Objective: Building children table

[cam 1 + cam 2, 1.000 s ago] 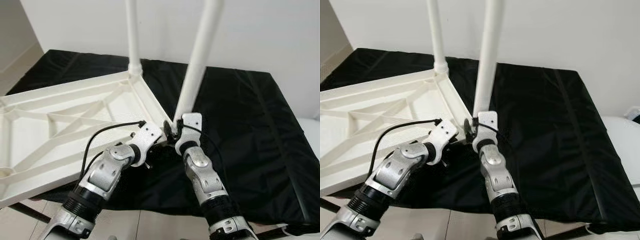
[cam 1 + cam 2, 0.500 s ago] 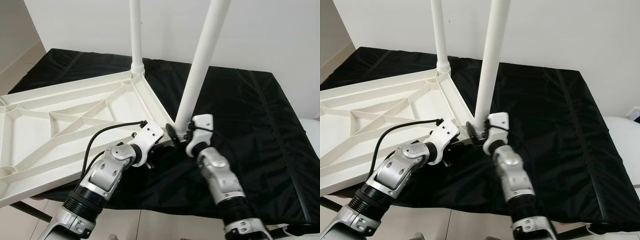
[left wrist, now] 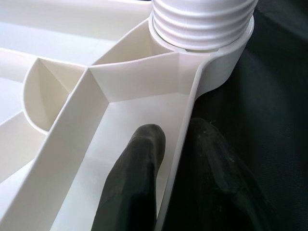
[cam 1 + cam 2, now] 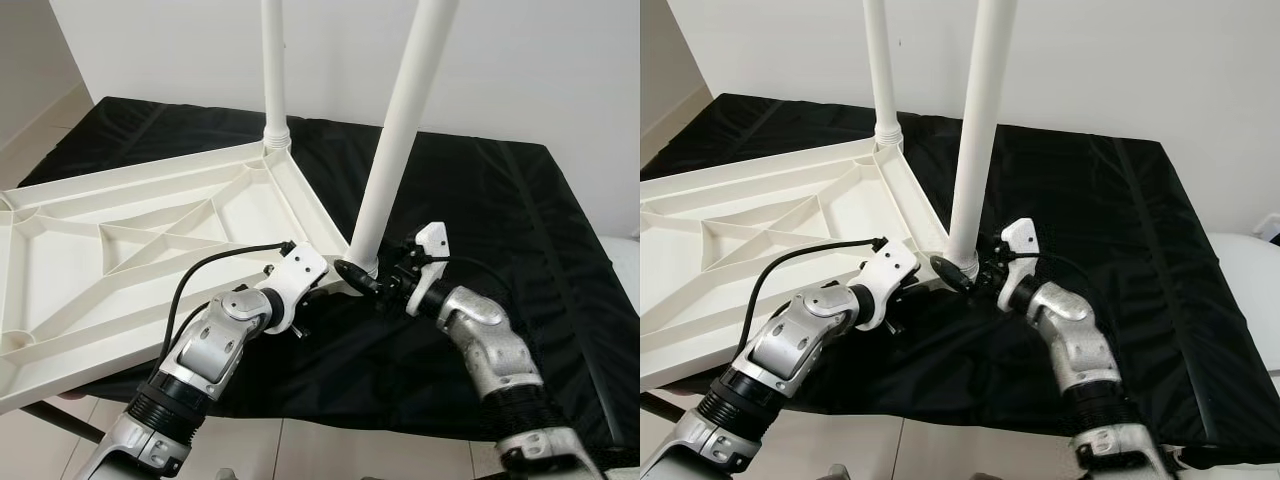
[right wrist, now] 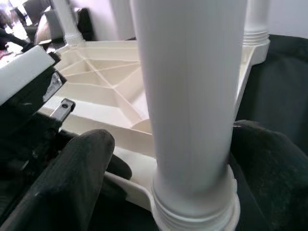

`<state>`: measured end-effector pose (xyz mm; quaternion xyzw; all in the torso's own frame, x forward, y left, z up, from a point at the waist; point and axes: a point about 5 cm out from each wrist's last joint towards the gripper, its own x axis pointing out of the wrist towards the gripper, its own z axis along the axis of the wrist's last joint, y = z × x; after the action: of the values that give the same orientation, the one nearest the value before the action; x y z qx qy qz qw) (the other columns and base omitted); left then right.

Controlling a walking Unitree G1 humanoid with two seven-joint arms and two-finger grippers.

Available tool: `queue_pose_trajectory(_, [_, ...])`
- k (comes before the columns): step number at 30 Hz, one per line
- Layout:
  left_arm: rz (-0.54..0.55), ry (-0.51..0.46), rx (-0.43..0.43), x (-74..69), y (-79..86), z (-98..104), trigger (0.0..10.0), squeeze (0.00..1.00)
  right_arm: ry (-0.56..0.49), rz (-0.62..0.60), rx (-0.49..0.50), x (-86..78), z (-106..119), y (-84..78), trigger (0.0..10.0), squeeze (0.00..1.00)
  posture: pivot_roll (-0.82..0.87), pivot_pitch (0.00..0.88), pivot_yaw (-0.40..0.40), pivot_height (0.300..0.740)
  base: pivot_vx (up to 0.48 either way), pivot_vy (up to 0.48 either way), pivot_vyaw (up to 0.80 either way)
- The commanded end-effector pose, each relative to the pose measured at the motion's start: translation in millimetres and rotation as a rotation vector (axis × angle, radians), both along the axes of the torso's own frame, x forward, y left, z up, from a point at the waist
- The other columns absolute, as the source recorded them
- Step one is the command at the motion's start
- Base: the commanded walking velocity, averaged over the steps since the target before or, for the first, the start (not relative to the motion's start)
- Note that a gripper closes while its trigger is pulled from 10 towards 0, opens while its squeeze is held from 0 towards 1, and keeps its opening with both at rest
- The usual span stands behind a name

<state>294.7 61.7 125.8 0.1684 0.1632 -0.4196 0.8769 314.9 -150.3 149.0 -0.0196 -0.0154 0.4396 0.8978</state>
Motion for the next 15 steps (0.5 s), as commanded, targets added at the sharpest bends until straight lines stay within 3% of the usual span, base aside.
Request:
queue_pose_trajectory(1, [-0.082,0.02,-0.016,-3.7,-4.4,0.9,10.0,0.0,0.009,0.042,-0.014,1.8,-3.0,-4.9,10.0,0.0,0.0,0.011,-0.007,0.74,0.0,0.0,0.0])
queue_pose_trajectory(6, [-0.088,0.018,-0.017,-3.7,-5.1,2.2,10.0,0.0,0.017,0.088,-0.054,15.9,0.8,-14.8,10.0,0.0,0.0,0.012,0.001,0.74,0.0,0.0,0.0])
queue_pose_trajectory(15, [-0.089,0.016,-0.017,-3.4,-4.8,3.4,10.0,0.0,0.012,0.143,-0.069,29.7,7.4,-11.4,10.0,0.0,0.01,0.01,0.007,0.74,0.0,0.0,0.0])
